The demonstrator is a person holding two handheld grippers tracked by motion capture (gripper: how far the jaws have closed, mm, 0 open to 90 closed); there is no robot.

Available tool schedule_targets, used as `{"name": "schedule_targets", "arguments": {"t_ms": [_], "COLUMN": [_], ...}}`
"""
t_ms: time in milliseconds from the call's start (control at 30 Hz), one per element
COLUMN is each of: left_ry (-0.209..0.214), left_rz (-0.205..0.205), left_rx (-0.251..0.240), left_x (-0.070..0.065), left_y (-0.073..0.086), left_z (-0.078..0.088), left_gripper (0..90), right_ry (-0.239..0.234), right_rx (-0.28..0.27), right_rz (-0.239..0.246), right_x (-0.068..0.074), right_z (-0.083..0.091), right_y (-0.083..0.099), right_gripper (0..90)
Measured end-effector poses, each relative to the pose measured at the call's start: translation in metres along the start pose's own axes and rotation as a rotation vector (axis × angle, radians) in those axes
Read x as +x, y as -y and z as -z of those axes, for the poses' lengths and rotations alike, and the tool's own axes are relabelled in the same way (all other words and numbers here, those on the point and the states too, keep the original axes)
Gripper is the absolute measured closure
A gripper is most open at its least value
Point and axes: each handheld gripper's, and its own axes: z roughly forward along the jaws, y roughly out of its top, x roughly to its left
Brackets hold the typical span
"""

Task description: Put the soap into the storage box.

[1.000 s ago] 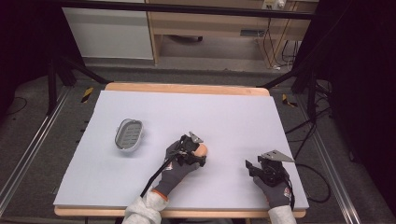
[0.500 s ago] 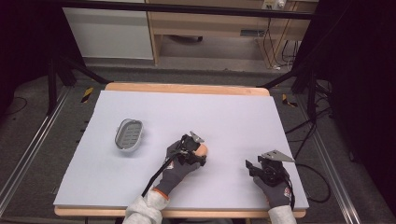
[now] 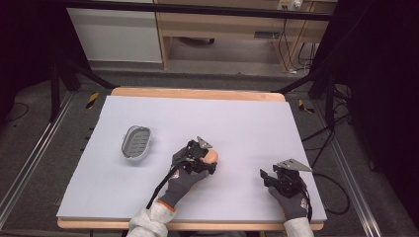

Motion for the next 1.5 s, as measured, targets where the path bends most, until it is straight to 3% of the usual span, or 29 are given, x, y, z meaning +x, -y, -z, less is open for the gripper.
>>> {"name": "schedule_targets", "arguments": {"t_ms": [633, 1500], "left_ry": [-0.016, -0.062], "left_rz": [0.008, 0.100], "left_rx": [-0.052, -0.119], "left_x": [0.021, 0.067], "left_y": [0.010, 0.045], "left_z": [0.048, 0.096], "left_gripper": [31.8, 31.8], "right_ry": [-0.001, 0.004], "right_rx": [0.000, 0.003], "right_rz": [0.000, 0.000], "right_x": [0.000, 0.001], "right_z": [0.001, -0.001], "right_y": [0.000, 0.001], "right_gripper": [44.1, 44.1]}}
